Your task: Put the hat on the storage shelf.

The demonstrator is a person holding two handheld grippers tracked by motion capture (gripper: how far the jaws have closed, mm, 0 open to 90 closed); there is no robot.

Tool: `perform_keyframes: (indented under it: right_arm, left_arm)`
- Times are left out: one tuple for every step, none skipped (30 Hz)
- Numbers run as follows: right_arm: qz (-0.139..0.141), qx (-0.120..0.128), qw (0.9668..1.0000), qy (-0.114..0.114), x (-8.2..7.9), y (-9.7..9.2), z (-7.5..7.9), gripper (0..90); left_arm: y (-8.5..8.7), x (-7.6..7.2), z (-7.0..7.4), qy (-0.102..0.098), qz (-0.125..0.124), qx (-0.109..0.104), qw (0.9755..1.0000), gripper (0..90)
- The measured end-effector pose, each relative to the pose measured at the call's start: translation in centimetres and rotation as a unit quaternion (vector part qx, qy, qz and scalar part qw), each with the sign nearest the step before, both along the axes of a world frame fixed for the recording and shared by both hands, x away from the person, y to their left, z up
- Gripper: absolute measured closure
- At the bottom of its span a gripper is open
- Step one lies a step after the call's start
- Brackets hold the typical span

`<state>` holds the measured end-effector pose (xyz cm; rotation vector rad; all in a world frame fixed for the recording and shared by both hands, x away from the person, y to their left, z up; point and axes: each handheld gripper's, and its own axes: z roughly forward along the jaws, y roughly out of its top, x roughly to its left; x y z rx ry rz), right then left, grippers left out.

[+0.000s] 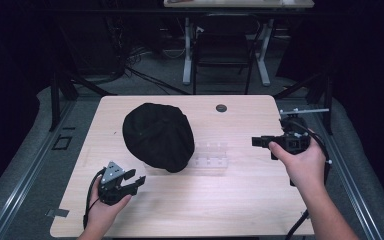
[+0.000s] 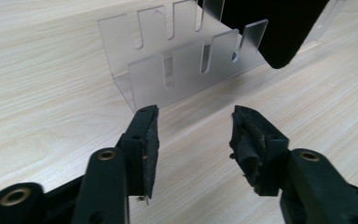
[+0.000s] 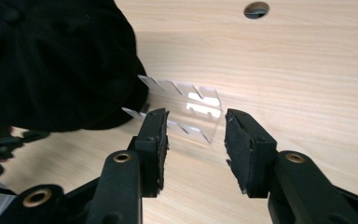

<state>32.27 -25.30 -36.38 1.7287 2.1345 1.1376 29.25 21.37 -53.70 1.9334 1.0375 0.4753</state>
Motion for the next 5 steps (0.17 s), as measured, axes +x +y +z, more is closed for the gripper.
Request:
perform_keyframes:
  right_arm:
    - [-0.003,-0.002,1.0,-0.002,-0.4,-0.2,-0.5,58.2]
    - [-0.005,-0.003,1.0,-0.003,-0.6,-0.4,-0.8,58.2]
    - [-0.008,-0.012,0.9999,-0.006,-0.9,-0.5,-1.3,57.9]
    - [-0.01,-0.008,0.9998,-0.012,-1.2,-0.7,-1.7,57.8]
    - [-0.01,-0.008,0.9998,-0.012,-1.2,-0.7,-1.7,57.8]
  left_arm:
    - [0.0,0.0,0.0,0.0,0.0,0.0,1.0,49.4]
    - [0.1,-0.1,0.1,-0.001,-0.006,-0.007,1.0,48.6]
    - [0.1,-0.1,0.2,0.0,-0.006,-0.013,0.9999,47.6]
    - [0.2,-0.1,0.3,0.0,-0.006,-0.02,0.9998,46.6]
    - [0.2,-0.1,0.3,0.0,-0.006,-0.02,0.9998,45.7]
